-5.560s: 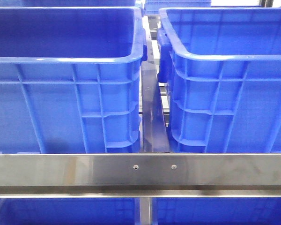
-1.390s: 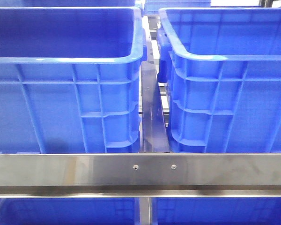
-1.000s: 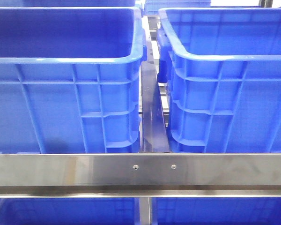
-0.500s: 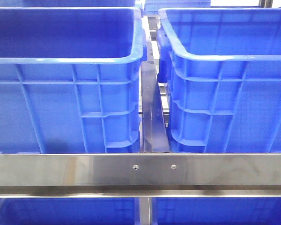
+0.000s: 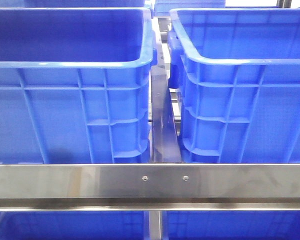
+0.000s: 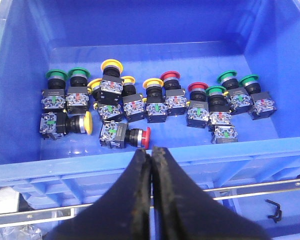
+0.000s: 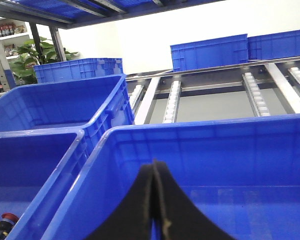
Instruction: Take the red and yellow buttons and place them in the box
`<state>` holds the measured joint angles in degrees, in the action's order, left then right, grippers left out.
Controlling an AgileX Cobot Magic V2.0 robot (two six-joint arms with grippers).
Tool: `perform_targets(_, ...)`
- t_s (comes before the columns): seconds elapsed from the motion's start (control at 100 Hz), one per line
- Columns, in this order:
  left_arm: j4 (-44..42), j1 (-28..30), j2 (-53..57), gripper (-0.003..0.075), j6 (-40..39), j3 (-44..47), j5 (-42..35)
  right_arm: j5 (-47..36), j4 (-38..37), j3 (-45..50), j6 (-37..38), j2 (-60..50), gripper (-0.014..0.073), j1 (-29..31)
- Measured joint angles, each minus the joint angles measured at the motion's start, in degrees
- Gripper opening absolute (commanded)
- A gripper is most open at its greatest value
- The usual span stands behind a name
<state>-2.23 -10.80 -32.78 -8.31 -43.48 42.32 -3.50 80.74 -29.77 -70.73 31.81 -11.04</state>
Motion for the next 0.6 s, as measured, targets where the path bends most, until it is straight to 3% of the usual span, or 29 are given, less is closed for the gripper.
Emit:
perform_targets(0.19,0.00,0.00,0.00,0.0019,0.00,0.00,0.00,0.00,0.00,0.00,0.00,0.00,-0.0067,0.00)
perform_targets(0.28,0.00,0.00,0.00,0.0131,0.00,0.00,0.00,0.00,0.00,0.00,0.00,0.00,-0.0067,0.00)
perform_targets(0.48,0.00,0.00,0.00,0.0488,0.00,0.00,-0.03,0.00,0.00,0.00,0.00,0.00,-0.0067,0.00)
perform_targets(0.6,0.00,0.00,0.00,0.0536,0.00,0.00,-0.25,0.00,0.00,0.00,0.00,0.00,-0.0067,0.00)
